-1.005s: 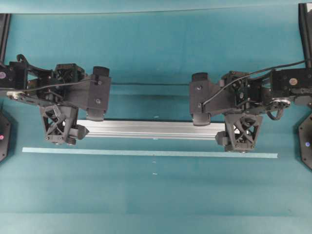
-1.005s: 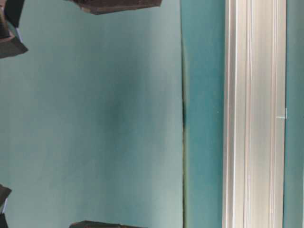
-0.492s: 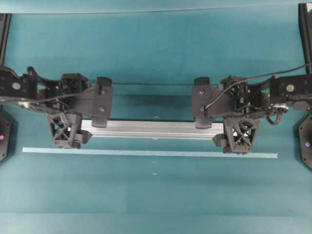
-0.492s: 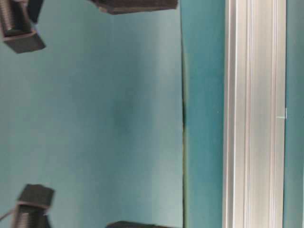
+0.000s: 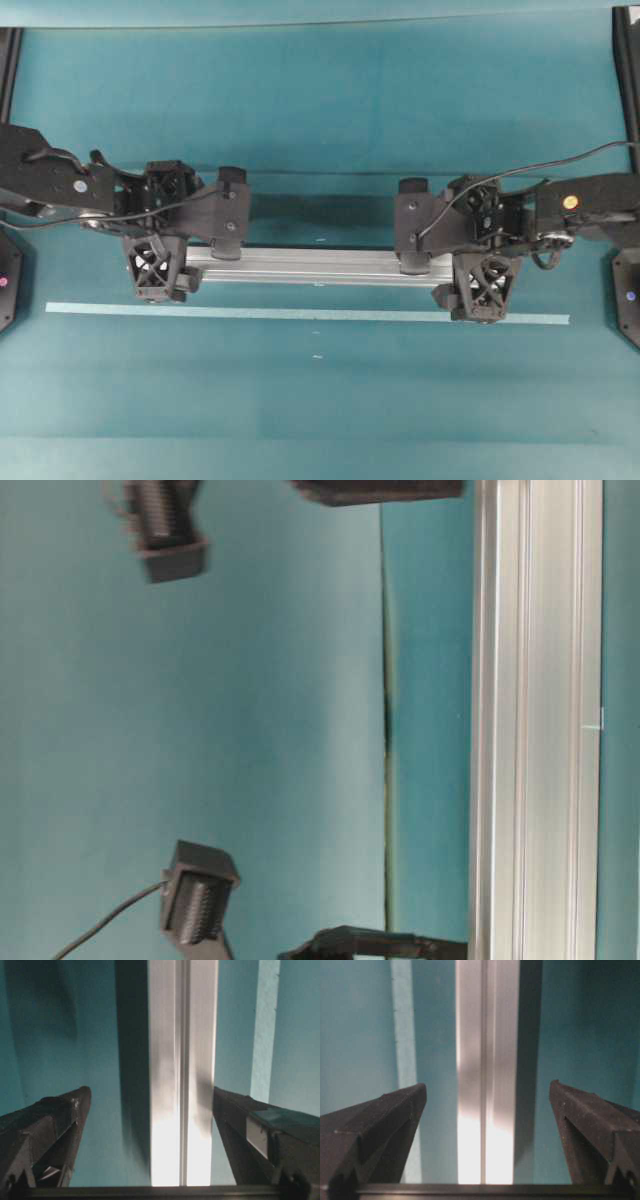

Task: Lift the metal rail with both hands and move it towards you.
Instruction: 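Lower both open grippers down around the rail ends, then close both grippers on the rail near each end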

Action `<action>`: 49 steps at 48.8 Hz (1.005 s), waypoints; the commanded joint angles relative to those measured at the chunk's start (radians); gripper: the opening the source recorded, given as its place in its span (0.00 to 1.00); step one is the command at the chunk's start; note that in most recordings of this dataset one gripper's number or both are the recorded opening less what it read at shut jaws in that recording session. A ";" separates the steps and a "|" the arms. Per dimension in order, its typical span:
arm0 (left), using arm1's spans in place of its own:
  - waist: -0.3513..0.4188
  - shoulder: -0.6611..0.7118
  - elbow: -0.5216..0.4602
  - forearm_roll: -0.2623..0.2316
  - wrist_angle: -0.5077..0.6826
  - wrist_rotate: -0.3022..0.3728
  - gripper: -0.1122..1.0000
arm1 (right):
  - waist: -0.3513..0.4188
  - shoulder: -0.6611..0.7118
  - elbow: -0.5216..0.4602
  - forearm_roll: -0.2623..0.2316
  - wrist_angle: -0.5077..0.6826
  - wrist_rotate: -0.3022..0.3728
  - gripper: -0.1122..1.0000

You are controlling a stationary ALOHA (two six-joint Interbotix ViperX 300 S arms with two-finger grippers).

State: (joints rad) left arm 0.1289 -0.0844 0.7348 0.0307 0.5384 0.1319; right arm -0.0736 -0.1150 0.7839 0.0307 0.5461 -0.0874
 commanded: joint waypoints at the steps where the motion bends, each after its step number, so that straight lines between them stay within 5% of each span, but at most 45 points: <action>1: 0.000 0.017 0.006 0.002 -0.038 -0.003 0.99 | 0.000 0.021 0.014 0.005 -0.051 0.000 0.99; 49: -0.002 0.058 0.052 0.000 -0.164 -0.048 0.96 | -0.008 0.092 0.038 0.005 -0.129 0.002 0.98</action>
State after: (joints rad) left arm 0.1289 -0.0215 0.7946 0.0291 0.3789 0.0859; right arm -0.0828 -0.0261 0.8299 0.0322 0.4218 -0.0874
